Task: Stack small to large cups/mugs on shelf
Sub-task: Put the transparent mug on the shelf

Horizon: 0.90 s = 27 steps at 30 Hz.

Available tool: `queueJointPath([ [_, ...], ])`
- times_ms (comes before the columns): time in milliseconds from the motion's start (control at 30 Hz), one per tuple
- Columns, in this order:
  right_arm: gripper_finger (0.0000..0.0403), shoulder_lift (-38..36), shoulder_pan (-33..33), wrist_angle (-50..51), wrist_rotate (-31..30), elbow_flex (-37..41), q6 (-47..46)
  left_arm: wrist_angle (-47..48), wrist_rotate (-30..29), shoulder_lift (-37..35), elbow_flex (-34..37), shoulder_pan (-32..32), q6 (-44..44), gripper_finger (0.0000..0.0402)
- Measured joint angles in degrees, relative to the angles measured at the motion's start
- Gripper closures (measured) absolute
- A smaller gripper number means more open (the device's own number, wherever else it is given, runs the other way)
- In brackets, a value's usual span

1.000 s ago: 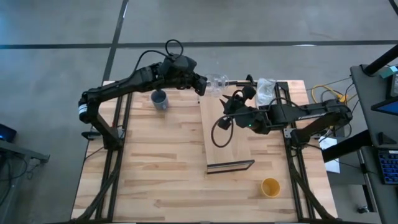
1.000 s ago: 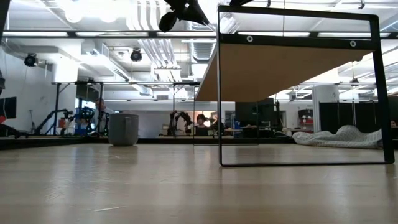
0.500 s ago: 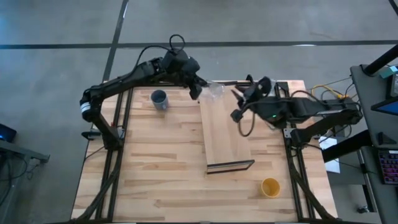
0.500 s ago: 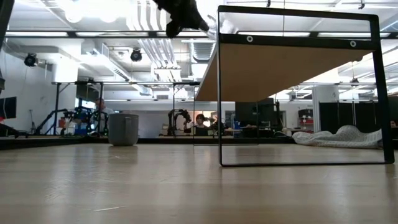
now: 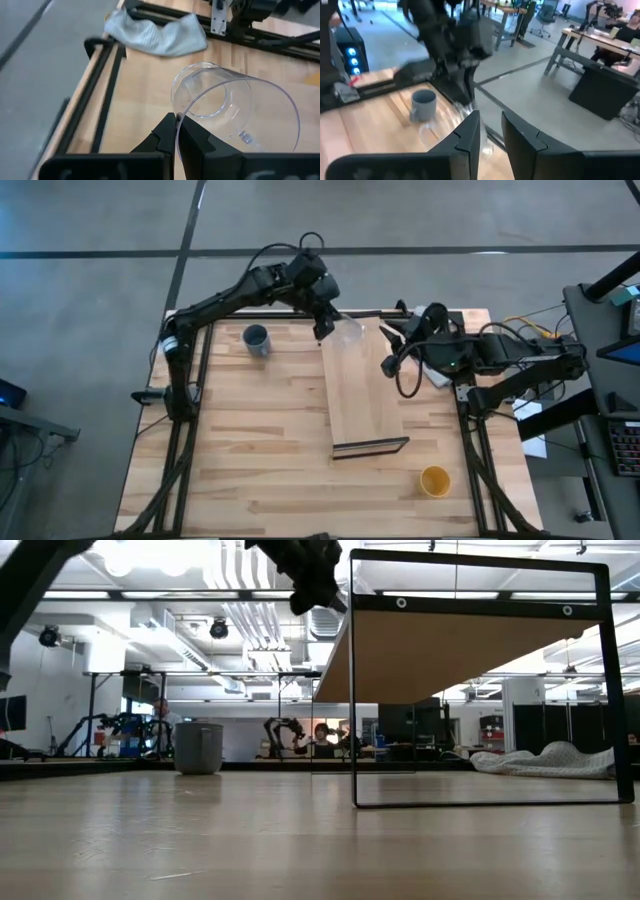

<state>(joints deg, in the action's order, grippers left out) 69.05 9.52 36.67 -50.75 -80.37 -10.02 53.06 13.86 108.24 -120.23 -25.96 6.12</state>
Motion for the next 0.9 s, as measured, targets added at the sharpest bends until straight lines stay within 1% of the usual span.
queueJointPath([
  [167,0.0332,0.1,0.0,5.0,0.0,0.0,-5.6,10.1,-1.0,5.4,-10.8,-1.2,4.1,0.0401],
  [267,0.0331,0.1,0.0,7.1,0.0,0.0,-8.3,15.4,-1.1,8.0,-14.6,-1.5,5.8,0.0401],
  [367,0.0328,0.3,0.0,8.0,0.0,0.0,-9.6,17.6,-1.8,9.3,-14.1,-1.7,6.5,0.0401],
  [467,0.0329,0.4,0.0,8.1,0.0,0.3,-9.7,17.1,-2.5,10.5,-13.5,-1.7,6.6,0.0401],
  [600,0.0332,0.5,-0.4,8.1,-0.1,1.1,-9.9,16.0,-6.1,11.0,-13.4,-1.7,6.7,0.0401],
  [667,0.0332,0.5,-1.1,8.1,-0.1,1.6,-12.2,16.0,-7.2,11.2,-13.4,-1.7,6.7,0.0401],
  [900,0.0331,0.5,-5.8,8.0,-0.1,5.1,-22.1,16.0,-7.2,11.3,-13.4,-1.3,6.4,0.0401],
])
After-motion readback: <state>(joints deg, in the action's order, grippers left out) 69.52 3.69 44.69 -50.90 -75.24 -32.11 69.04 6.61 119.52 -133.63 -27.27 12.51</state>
